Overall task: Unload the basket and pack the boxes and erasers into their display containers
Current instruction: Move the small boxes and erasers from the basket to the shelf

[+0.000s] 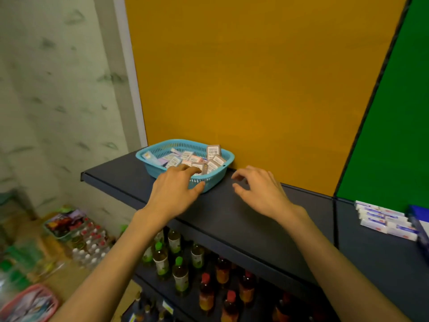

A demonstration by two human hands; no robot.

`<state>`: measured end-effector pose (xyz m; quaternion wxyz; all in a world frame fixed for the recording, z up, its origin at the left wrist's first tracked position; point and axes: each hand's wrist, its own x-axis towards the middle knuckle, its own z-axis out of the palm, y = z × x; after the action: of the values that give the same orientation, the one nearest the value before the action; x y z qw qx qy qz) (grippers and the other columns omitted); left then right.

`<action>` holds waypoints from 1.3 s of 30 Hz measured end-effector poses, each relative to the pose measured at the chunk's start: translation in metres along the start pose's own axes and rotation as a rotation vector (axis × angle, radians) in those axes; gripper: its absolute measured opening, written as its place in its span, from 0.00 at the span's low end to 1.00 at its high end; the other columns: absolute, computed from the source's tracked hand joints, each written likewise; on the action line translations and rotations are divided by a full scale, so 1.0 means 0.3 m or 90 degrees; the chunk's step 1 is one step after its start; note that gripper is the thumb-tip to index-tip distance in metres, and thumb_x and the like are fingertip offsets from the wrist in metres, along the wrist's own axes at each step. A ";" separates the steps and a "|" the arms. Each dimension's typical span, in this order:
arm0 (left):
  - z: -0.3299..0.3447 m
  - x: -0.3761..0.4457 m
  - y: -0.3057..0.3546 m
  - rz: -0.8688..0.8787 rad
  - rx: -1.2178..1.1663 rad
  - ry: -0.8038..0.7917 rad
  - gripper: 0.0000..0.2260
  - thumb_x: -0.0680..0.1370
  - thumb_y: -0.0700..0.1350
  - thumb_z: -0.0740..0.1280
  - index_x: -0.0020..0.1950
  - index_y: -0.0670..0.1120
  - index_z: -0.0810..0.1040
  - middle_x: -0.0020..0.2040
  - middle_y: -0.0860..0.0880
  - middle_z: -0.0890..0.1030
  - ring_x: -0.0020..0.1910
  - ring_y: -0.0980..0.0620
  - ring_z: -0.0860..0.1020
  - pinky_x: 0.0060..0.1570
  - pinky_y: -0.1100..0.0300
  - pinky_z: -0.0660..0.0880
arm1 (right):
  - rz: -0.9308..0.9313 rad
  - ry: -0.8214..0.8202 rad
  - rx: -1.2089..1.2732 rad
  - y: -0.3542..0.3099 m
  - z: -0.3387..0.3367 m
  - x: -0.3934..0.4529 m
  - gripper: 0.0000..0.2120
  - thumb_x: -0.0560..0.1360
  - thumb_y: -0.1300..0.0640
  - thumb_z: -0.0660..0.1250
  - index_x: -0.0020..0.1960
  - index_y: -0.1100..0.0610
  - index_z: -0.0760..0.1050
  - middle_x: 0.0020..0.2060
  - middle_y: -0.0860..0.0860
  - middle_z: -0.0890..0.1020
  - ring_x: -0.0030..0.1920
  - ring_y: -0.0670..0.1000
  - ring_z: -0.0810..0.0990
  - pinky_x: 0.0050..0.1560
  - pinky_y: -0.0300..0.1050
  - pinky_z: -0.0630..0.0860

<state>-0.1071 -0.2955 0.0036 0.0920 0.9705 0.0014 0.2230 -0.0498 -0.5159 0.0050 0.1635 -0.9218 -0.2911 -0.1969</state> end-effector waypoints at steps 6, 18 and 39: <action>-0.069 0.026 -0.276 0.019 -0.010 -0.017 0.22 0.80 0.60 0.62 0.72 0.53 0.73 0.70 0.50 0.75 0.66 0.46 0.73 0.55 0.47 0.77 | 0.053 0.006 -0.033 -0.182 0.093 0.095 0.11 0.77 0.49 0.67 0.59 0.48 0.78 0.54 0.47 0.81 0.55 0.51 0.79 0.51 0.50 0.75; -0.058 0.165 -0.633 0.069 -0.060 -0.033 0.21 0.80 0.59 0.62 0.71 0.55 0.73 0.68 0.51 0.76 0.63 0.47 0.75 0.55 0.47 0.77 | 0.119 0.008 -0.059 -0.364 0.217 0.297 0.12 0.78 0.49 0.66 0.60 0.49 0.78 0.57 0.47 0.81 0.53 0.50 0.79 0.44 0.45 0.73; 0.167 0.831 -0.883 0.178 -0.241 -0.279 0.15 0.76 0.57 0.71 0.61 0.56 0.80 0.60 0.54 0.80 0.55 0.55 0.79 0.57 0.50 0.78 | 0.210 -0.001 -0.068 -0.207 0.478 0.787 0.10 0.78 0.49 0.67 0.58 0.48 0.79 0.54 0.46 0.81 0.48 0.48 0.78 0.44 0.44 0.70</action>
<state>0.1492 -0.0332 0.0197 0.2376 0.9518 -0.1932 0.0156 0.1291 -0.2964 0.0002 0.1443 -0.9647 -0.1252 -0.1815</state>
